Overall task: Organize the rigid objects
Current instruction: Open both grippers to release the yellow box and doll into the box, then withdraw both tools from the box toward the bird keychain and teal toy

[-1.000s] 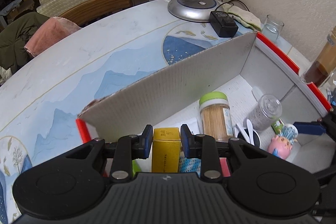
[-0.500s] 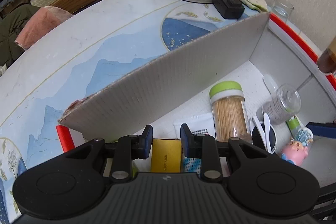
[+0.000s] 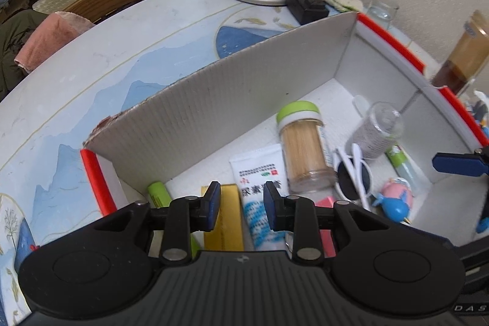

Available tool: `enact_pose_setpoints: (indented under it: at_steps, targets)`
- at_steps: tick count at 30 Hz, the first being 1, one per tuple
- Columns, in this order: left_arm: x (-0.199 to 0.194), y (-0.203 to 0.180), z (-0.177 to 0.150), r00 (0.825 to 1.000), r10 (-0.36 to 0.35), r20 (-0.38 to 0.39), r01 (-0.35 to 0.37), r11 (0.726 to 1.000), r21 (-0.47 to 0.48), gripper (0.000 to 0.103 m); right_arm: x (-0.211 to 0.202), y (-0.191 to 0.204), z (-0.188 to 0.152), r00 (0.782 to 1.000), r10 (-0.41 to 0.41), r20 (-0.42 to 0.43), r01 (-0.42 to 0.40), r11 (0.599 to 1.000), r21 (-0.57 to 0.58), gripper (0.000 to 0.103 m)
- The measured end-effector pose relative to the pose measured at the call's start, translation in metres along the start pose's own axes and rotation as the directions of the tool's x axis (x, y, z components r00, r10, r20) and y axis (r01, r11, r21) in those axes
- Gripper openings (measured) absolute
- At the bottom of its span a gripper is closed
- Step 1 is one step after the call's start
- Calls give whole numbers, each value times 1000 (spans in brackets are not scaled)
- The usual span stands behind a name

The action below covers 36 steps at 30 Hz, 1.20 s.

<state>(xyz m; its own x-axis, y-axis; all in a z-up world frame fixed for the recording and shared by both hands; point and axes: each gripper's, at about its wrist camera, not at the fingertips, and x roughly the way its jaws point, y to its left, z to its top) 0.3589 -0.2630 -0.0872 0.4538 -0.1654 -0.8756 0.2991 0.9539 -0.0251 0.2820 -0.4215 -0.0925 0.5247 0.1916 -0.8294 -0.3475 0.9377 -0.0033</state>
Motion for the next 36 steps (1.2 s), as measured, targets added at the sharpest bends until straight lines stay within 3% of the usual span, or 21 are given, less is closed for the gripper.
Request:
enact_pose_setpoints:
  at_steps: [4,6,7,16,22,29,32,36]
  targets:
    - [-18,-2,-7,998,-36,43,36,999,4,41,-13,3,-1,1000,-1,30,1,1000,14,83]
    - [-26,-2,-11,998,-33,62,33,999,4,59,-19,4,-2,999,-4,40,4,1000,24,83]
    - [-31,-2,-13,997,-37,73,37,999,3,61,-22,4,-3,999,-6,44,5,1000,27,83]
    - [-71,5,-35,987,-68,146,71,997,-14,61,-51,15,-10,996,-14,90,9,999,46,87]
    - [-104,15,-52,972,-69,226,80,996,-40,61,-75,27,-10,991,9,135,-20,997,80,93]
    - [-132,27,-71,960,-91,265,110,992,-58,62,-95,44,-16,986,34,164,-50,994,93,96]
    - [-143,35,-82,956,-95,278,119,990,-70,69,-103,52,-18,985,33,172,-50,994,93,97]
    - [-156,46,-95,951,-101,293,130,988,-82,69,-115,65,-20,982,40,184,-58,994,97,100]
